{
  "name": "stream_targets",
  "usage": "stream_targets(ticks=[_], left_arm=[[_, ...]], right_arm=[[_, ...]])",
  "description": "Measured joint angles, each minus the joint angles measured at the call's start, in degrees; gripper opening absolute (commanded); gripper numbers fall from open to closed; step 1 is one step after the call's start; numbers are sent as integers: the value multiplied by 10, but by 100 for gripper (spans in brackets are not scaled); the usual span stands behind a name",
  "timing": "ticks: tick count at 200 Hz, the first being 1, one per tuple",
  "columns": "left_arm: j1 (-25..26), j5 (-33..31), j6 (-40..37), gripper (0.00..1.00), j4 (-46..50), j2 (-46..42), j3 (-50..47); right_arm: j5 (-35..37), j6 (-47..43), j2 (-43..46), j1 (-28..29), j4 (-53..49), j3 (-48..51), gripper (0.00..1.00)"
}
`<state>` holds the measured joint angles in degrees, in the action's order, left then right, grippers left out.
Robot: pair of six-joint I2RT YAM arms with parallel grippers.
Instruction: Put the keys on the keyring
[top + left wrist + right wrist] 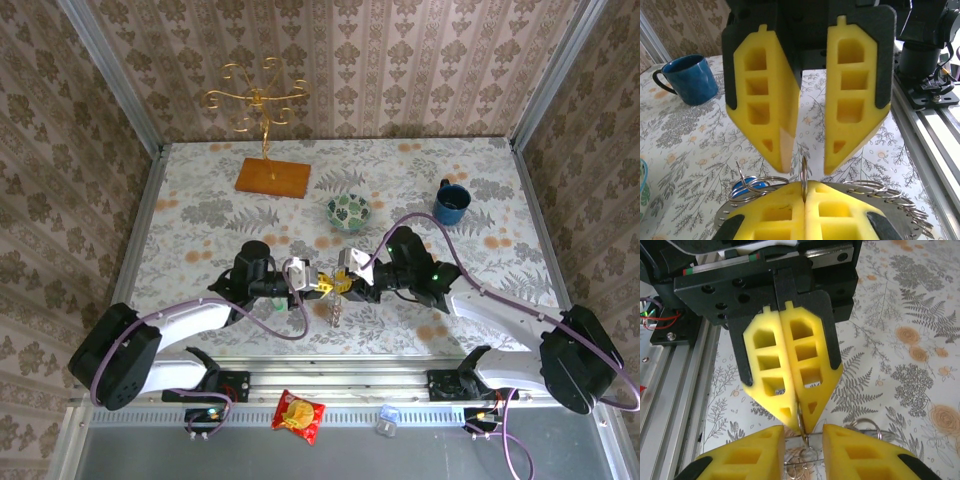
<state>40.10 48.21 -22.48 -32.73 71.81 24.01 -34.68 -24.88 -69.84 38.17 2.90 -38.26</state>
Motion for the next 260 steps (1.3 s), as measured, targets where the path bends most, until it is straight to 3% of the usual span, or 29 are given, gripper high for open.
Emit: stream_targets(ticks=[39, 55, 82, 105, 198, 218, 240, 260], left_arm=[[-1, 2, 10, 0, -20, 9, -8], [-1, 2, 15, 0, -27, 9, -13], [0, -2, 21, 23, -38, 9, -17], [0, -13, 20, 25, -31, 4, -16], [0, -22, -13, 20, 72, -12, 16], [0, -19, -16, 15, 75, -12, 17], [0, -10, -19, 0, 79, -12, 18], [1, -8, -22, 0, 83, -12, 19]], right_arm=[[-8, 4, -10, 0, 10, 0, 0], [-11, 3, -13, 0, 8, 0, 0], [-12, -10, -14, 0, -16, -13, 0], [-4, -35, -18, 1, -69, -47, 0], [67, -153, -73, 45, -273, -179, 0], [78, -162, -83, 50, -289, -192, 0], [88, -169, -88, 54, -297, -201, 0], [87, -163, -87, 52, -297, -201, 23]])
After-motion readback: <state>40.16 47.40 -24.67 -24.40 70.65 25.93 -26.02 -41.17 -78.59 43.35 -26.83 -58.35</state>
